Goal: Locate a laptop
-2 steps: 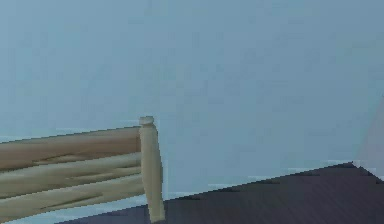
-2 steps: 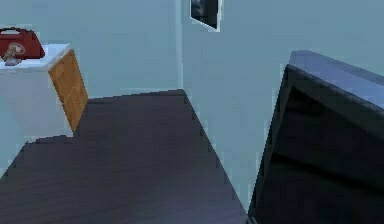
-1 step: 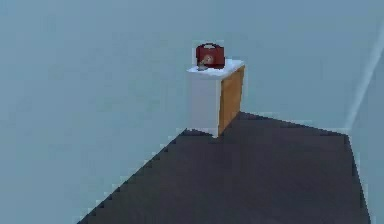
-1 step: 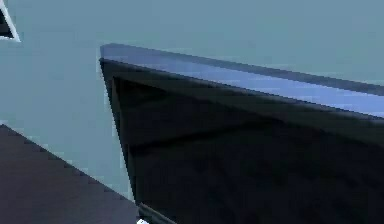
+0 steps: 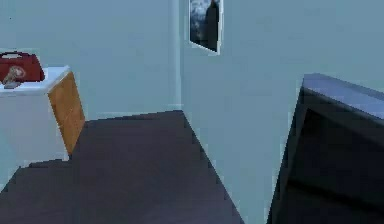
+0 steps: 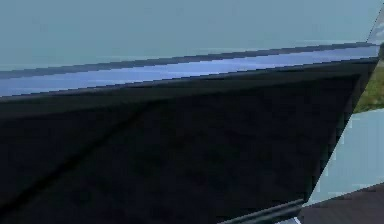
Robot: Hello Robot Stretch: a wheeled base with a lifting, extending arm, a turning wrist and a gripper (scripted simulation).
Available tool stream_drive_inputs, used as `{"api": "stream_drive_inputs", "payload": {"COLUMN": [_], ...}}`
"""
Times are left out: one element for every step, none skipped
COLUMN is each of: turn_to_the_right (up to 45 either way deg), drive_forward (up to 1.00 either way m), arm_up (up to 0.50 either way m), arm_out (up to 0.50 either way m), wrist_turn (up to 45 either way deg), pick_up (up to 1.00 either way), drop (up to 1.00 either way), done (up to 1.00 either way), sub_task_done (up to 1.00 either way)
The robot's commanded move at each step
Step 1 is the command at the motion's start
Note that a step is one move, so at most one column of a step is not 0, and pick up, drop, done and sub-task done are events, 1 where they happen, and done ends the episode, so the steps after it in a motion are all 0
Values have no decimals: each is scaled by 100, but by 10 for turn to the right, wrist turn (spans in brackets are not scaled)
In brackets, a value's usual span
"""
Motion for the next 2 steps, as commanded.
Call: {"api": "stream_drive_inputs", "payload": {"turn_to_the_right": [450, -450], "drive_forward": [0, 0], "arm_up": [0, 0], "arm_out": [0, 0], "wrist_turn": [0, 0], "pick_up": [0, 0], "drop": [0, 0], "done": [0, 0], "sub_task_done": [0, 0]}}
